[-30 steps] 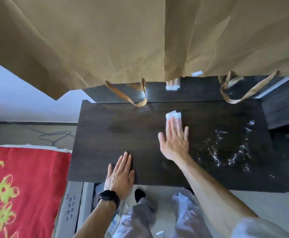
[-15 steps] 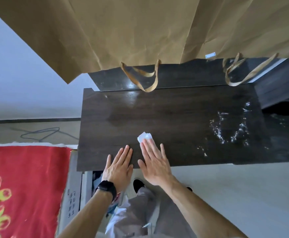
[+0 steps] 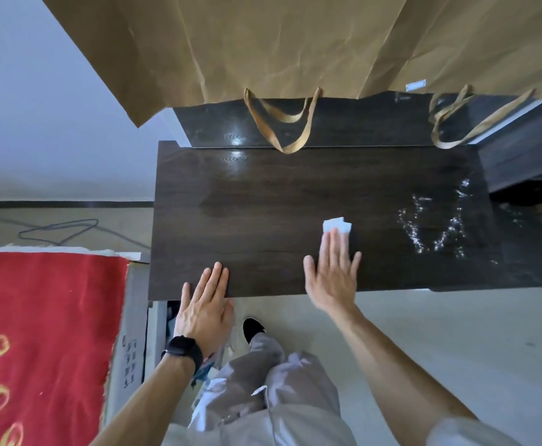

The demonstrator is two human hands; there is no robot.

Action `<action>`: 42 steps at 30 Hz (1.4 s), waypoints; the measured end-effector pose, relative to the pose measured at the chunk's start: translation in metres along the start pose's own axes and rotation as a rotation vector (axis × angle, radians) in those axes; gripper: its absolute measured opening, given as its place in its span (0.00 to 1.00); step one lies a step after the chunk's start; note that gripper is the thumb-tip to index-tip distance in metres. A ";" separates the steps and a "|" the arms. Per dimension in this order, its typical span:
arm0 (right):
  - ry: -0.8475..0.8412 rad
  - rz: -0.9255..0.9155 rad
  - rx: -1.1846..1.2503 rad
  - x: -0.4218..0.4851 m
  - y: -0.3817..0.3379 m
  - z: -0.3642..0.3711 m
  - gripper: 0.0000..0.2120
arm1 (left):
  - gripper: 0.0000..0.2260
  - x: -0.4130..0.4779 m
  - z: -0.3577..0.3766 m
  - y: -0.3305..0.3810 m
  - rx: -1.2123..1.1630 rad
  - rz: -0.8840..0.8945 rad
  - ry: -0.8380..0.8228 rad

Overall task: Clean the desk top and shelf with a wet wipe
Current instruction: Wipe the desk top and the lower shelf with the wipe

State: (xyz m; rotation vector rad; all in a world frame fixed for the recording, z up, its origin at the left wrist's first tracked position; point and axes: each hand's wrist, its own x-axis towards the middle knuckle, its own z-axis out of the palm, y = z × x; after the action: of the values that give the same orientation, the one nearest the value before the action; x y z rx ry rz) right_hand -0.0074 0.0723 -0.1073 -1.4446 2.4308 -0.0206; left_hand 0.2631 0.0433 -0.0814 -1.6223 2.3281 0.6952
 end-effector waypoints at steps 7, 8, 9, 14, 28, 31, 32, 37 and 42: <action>-0.140 -0.599 -0.052 -0.044 -0.114 0.035 0.32 | 0.29 -0.030 -0.003 -0.050 -0.096 -0.352 0.057; -0.168 -0.652 -0.073 -0.045 -0.119 0.038 0.32 | 0.29 -0.034 -0.004 -0.053 -0.117 -0.373 0.059; -0.187 -0.723 -0.096 -0.045 -0.126 0.041 0.32 | 0.29 -0.037 -0.006 -0.056 -0.135 -0.389 0.061; -0.237 -1.040 -0.200 -0.042 -0.177 0.050 0.31 | 0.27 -0.042 -0.014 -0.076 -0.139 -0.381 0.047; -0.139 -0.682 -0.080 0.028 -0.157 0.029 0.30 | 0.30 -0.011 -0.036 -0.068 -0.013 -0.220 0.018; -0.106 -0.496 -0.099 0.041 -0.099 0.015 0.31 | 0.28 0.008 -0.041 -0.039 -0.018 -0.170 -0.052; -0.094 -0.431 -0.099 0.042 -0.077 0.012 0.31 | 0.26 0.014 -0.040 -0.027 -0.012 -0.143 -0.073; -0.045 -0.091 -0.032 0.030 0.017 -0.001 0.31 | 0.26 0.034 -0.039 0.025 0.036 -0.023 -0.150; 0.017 0.093 0.012 -0.002 0.069 -0.002 0.32 | 0.27 0.046 -0.030 0.067 0.094 0.059 -0.176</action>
State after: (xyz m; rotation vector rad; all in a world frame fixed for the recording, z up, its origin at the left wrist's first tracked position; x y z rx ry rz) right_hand -0.0656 0.1077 -0.1169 -1.3300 2.5050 -0.0264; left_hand 0.1873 0.0095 -0.0583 -1.3985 2.2551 0.6995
